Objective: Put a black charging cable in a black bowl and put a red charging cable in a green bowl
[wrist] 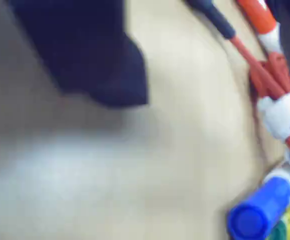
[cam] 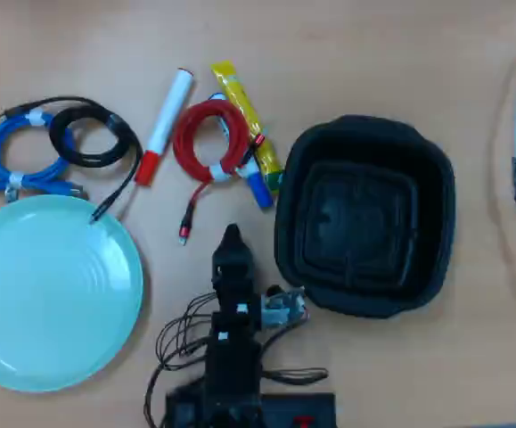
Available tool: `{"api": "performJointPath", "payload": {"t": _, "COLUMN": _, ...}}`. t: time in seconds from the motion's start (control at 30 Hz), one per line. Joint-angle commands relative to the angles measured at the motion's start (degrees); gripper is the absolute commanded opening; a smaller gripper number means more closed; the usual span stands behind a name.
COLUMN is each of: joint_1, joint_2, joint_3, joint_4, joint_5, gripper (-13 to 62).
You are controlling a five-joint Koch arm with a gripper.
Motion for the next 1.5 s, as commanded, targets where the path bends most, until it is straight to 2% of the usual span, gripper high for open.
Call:
{"api": "performJointPath", "payload": {"t": 0.0, "joint_1": -16.3, "joint_2": 12.8, "joint_3": -42.0, "joint_4": 64.0, "joint_5": -5.1, "gripper": 29.4}}
{"api": "performJointPath", "payload": {"t": 0.43, "joint_1": -16.5, "joint_2": 11.1, "joint_3": -44.2, "joint_4": 64.2, "joint_5": -5.1, "gripper": 29.4}}
{"api": "performJointPath", "payload": {"t": 0.67, "joint_1": -19.1, "joint_2": -9.1, "joint_3": -59.2, "joint_4": 64.9, "joint_5": -2.8, "gripper": 29.5}}
{"api": "performJointPath", "payload": {"t": 0.93, "joint_1": -20.5, "joint_2": -31.0, "joint_3": -78.4, "joint_4": 68.7, "joint_5": 12.0, "gripper": 29.5}}
{"api": "performJointPath", "payload": {"t": 1.3, "joint_1": -20.0, "joint_2": -42.8, "joint_3": -97.4, "joint_4": 81.5, "joint_5": 19.1, "gripper": 29.9}}
{"api": "performJointPath", "payload": {"t": 1.47, "joint_1": -20.1, "joint_2": -44.6, "joint_3": -99.9, "joint_4": 82.4, "joint_5": 5.0, "gripper": 29.8}}
